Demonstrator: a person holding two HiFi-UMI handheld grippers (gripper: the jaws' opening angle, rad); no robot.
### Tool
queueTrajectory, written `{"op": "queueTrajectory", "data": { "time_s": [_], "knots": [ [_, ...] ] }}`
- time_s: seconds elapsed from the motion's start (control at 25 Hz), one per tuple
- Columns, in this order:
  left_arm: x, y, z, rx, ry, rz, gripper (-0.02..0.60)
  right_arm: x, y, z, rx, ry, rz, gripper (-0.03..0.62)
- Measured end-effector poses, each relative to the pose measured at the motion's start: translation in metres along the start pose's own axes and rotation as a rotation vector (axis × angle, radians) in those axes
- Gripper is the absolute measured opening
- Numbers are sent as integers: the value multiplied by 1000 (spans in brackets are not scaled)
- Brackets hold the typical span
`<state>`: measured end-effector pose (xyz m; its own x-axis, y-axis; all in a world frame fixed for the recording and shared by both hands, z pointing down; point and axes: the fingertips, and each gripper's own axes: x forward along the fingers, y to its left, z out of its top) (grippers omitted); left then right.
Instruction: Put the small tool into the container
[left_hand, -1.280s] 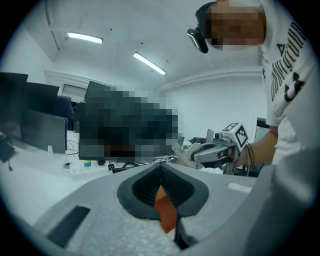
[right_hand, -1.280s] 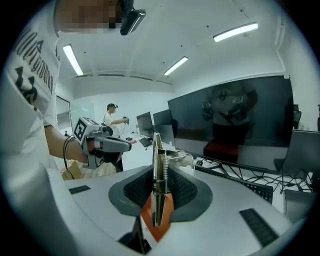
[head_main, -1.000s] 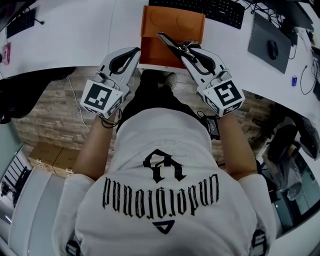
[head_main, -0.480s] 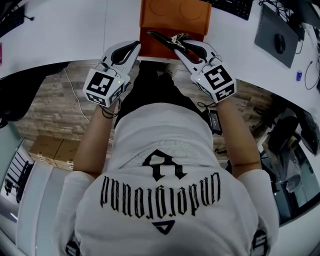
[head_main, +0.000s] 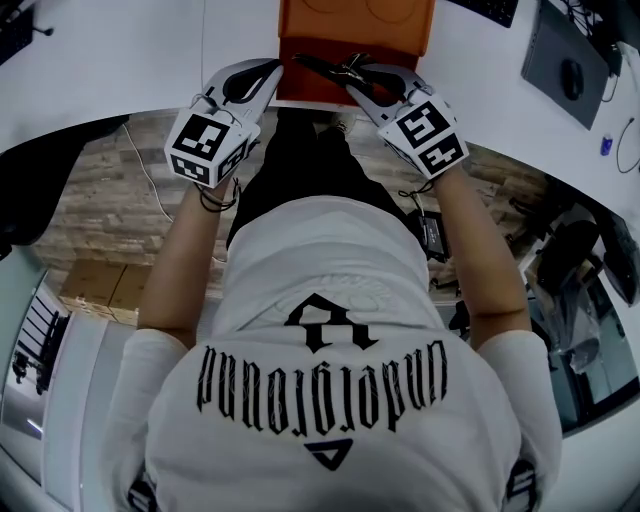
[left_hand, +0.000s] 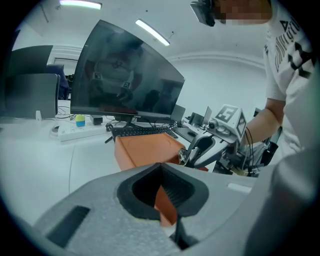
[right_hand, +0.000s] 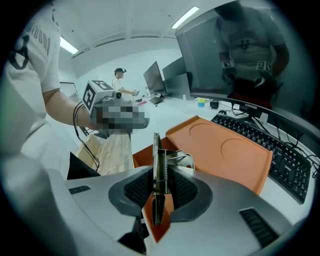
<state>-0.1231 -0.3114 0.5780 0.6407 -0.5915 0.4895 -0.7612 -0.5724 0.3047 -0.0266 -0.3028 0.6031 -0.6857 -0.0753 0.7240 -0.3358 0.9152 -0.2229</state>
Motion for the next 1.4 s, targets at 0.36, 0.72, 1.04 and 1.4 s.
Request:
{"op": "queueTrajectory", "data": {
  "time_s": [0.36,0.72,1.04,1.4],
  "knots": [
    [15,8,-3,-3,17,-14,14,26,-3,-20,-49,105,48,89],
    [16,14,-13,-32,25,-21,14,53,1,-35,-162,232,87,89],
    [18,18,-20,-64,25,-13,14,62,1,-41,-182,274,138,89],
    [18,22,-25,-73,31,-14,14,66,-3,-47,-80,294,180,91]
  ]
}}
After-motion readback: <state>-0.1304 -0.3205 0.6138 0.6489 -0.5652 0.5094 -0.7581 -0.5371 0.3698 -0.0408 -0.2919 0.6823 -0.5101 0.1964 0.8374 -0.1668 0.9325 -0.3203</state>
